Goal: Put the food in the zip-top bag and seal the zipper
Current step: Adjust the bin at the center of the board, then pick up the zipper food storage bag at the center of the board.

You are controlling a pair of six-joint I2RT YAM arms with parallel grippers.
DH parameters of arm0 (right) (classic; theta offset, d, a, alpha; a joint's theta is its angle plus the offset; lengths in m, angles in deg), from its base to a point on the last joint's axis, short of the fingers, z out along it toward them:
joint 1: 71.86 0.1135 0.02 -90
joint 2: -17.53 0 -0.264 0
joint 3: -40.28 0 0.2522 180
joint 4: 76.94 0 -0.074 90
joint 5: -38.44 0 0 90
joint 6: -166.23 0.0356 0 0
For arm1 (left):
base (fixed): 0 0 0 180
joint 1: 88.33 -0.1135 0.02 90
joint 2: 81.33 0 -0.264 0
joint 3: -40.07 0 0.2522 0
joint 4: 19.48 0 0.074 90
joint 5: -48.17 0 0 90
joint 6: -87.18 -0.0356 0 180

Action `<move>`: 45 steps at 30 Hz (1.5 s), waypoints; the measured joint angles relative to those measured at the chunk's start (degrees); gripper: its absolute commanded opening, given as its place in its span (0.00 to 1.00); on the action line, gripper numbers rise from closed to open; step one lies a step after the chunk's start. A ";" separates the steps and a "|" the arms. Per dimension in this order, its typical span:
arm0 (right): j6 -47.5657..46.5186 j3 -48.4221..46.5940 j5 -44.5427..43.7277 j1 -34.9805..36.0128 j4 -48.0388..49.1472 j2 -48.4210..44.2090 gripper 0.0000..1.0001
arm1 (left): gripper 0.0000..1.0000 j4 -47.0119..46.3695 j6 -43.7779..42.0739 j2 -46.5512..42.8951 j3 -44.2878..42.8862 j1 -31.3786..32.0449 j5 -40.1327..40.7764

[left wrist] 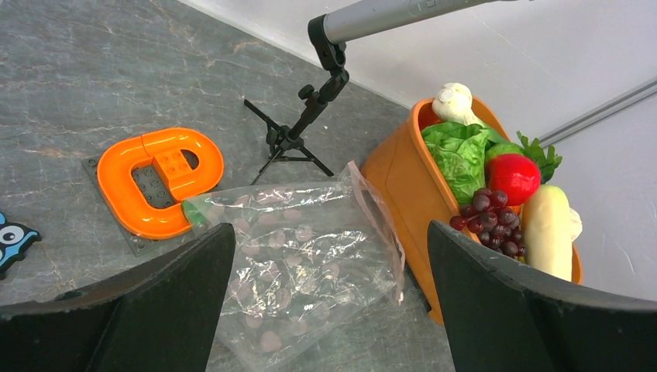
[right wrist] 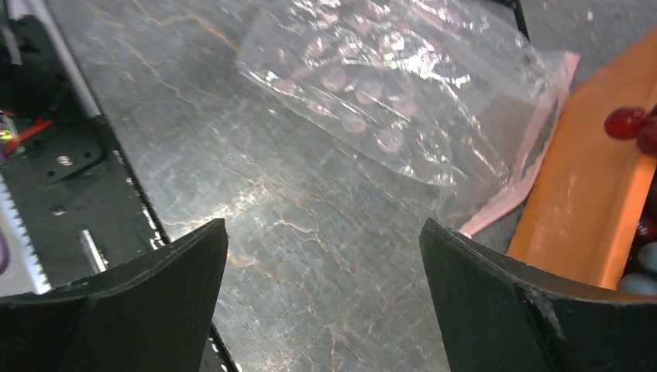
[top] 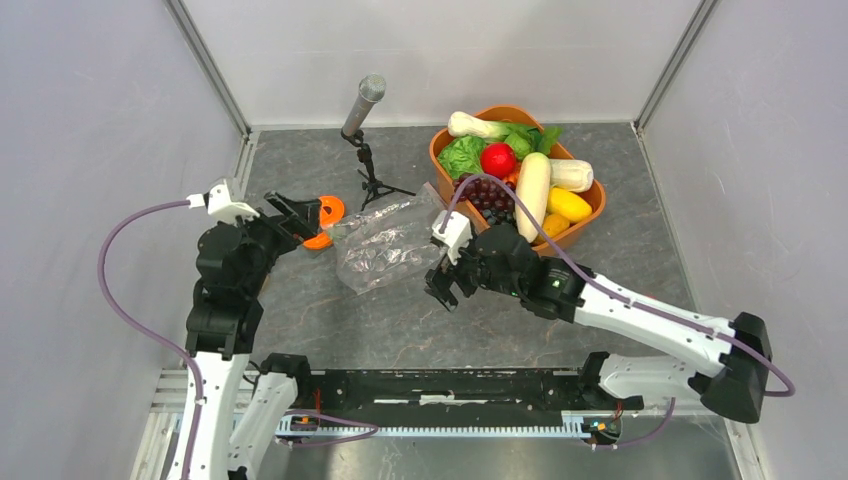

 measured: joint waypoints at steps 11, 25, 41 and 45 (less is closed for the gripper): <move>4.81 6.21 -12.96 -0.46 3.32 4.92 0.98 | 1.00 1.49 -0.09 -2.12 1.44 0.00 0.39; 5.33 8.57 -23.19 -10.29 9.38 9.25 0.98 | 1.00 -1.14 2.84 7.93 16.98 0.00 -6.67; 10.60 17.35 2.40 -11.13 18.32 0.94 0.95 | 0.83 -12.63 5.81 16.37 27.30 1.16 -7.63; 11.76 18.93 5.18 -11.13 18.73 -1.75 0.89 | 0.65 -16.11 5.95 20.87 28.00 2.21 -8.13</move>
